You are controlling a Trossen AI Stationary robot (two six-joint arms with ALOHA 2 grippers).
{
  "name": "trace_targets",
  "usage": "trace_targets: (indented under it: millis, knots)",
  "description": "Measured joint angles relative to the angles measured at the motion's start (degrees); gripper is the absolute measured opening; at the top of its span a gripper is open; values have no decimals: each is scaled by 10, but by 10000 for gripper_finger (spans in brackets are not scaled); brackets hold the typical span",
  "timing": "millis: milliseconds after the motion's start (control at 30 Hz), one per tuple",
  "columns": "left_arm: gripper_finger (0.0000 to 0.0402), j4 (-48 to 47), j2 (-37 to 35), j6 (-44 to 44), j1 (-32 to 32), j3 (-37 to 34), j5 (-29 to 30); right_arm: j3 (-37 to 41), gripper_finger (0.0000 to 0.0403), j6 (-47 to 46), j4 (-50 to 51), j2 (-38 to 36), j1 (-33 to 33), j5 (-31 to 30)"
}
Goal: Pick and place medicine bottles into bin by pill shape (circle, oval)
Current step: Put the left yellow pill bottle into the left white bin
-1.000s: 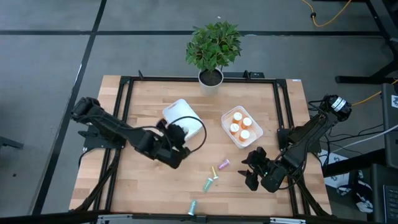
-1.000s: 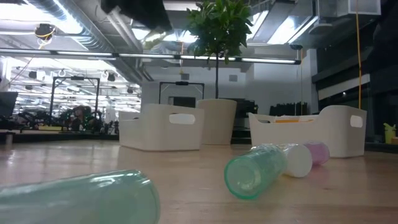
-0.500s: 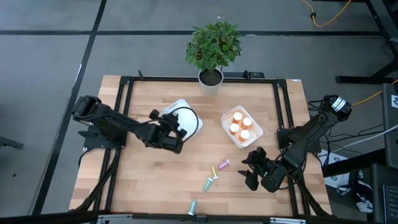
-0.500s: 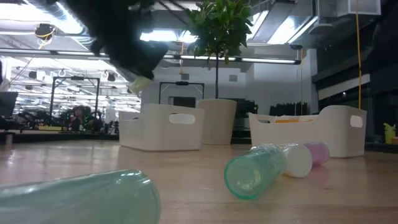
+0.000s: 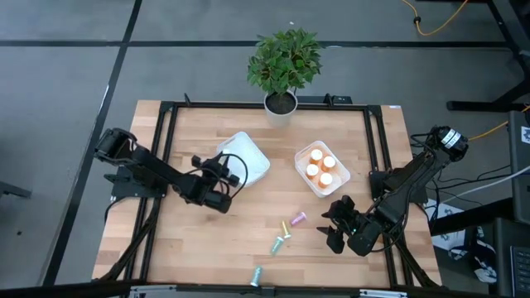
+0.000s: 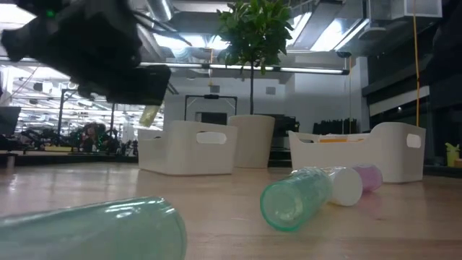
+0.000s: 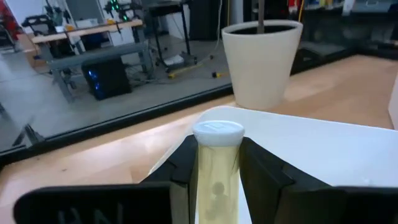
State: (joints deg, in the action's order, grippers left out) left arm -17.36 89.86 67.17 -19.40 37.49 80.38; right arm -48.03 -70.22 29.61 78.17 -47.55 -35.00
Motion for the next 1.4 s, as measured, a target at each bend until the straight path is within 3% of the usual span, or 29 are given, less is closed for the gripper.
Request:
trace_targets:
  millis: [267, 633, 867, 933, 1000, 1100, 1233, 1333, 1400]
  knots:
    - [81, 125, 0, -5, -2, -59, 13, 0, 245, 0, 0, 0, 0, 0]
    - [81, 265, 0, -64, 12, -65, 15, 0, 245, 27, 2, 0, 4, 1]
    - [81, 338, 0, -79, 62, -65, -33, 0, 245, 32, 2, 0, 6, 6]
    - [81, 362, 0, -160, 73, -65, -32, 0, 245, 32, 2, 0, 6, 6]
    - [81, 397, -4, -251, 85, -65, -71, 0, 245, 32, 2, 0, 6, 6]
    - [81, 496, -4, -406, 107, -65, -192, 0, 245, 39, 3, 0, 6, 6]
    - [81, 696, -4, -643, 122, -65, -358, 0, 245, 47, 3, 0, 6, 6]
    - [81, 835, -4, -750, 125, -65, -397, 0, 245, 45, 3, 0, 6, 6]
    - [81, 853, -6, -778, 125, -65, -401, 0, 245, 44, 2, 0, 6, 6]
